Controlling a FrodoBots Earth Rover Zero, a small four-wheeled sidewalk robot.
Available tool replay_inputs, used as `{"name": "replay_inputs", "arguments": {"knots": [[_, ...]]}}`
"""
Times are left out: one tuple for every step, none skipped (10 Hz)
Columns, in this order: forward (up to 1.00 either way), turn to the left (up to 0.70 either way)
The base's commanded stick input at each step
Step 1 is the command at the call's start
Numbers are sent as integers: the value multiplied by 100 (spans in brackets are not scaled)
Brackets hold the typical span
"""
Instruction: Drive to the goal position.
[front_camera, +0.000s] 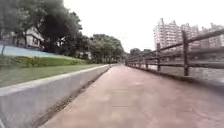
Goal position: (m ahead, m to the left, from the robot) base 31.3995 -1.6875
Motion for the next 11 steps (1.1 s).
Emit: {"name": "replay_inputs", "arguments": {"knots": [[98,-31],[98,-17],[98,-2],[98,0],[98,0],[98,0],[98,0],[98,0],[98,0],[98,0],[98,0]]}}
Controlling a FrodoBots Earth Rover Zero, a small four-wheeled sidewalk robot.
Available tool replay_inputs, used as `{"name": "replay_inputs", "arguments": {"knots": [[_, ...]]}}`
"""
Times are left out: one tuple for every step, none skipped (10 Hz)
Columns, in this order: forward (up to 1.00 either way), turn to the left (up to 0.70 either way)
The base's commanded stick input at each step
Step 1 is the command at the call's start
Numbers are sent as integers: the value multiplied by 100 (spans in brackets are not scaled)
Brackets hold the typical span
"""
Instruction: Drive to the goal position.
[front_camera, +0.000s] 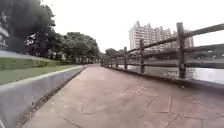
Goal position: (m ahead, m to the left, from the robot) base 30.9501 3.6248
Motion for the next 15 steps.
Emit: {"name": "replay_inputs", "arguments": {"knots": [[98,0],[98,0],[98,0],[98,0],[98,0],[98,0],[98,0],[98,0],[98,0],[98,0],[98,0],[98,0],[98,0],[98,0],[98,0]]}}
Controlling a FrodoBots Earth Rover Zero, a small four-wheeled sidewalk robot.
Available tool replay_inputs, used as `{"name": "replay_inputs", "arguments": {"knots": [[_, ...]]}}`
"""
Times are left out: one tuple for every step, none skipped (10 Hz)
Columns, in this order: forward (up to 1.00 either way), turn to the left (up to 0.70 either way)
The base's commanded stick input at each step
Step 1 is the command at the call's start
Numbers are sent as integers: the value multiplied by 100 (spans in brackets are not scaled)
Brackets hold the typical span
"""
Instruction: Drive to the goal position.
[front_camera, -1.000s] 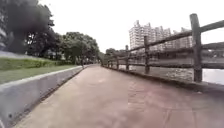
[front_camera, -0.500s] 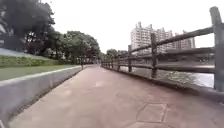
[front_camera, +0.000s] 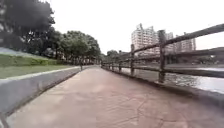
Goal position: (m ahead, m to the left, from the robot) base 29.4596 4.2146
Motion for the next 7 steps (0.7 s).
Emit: {"name": "replay_inputs", "arguments": {"knots": [[98,0],[98,0],[98,0],[98,0],[98,0],[98,0],[98,0]]}}
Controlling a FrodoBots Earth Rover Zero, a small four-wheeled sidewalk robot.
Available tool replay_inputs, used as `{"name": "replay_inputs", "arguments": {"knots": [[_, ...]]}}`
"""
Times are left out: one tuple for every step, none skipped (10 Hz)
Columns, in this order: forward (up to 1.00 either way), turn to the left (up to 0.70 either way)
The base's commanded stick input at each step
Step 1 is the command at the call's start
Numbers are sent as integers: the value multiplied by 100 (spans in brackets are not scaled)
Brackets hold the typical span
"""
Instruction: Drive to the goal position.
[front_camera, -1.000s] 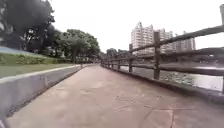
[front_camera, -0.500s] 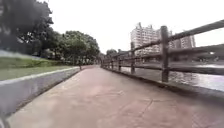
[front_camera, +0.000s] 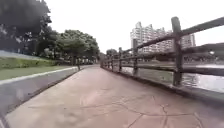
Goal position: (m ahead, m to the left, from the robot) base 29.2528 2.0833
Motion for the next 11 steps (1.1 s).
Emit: {"name": "replay_inputs", "arguments": {"knots": [[98,0],[98,0],[98,0],[98,0],[98,0],[98,0],[98,0],[98,0],[98,0],[98,0],[98,7]]}}
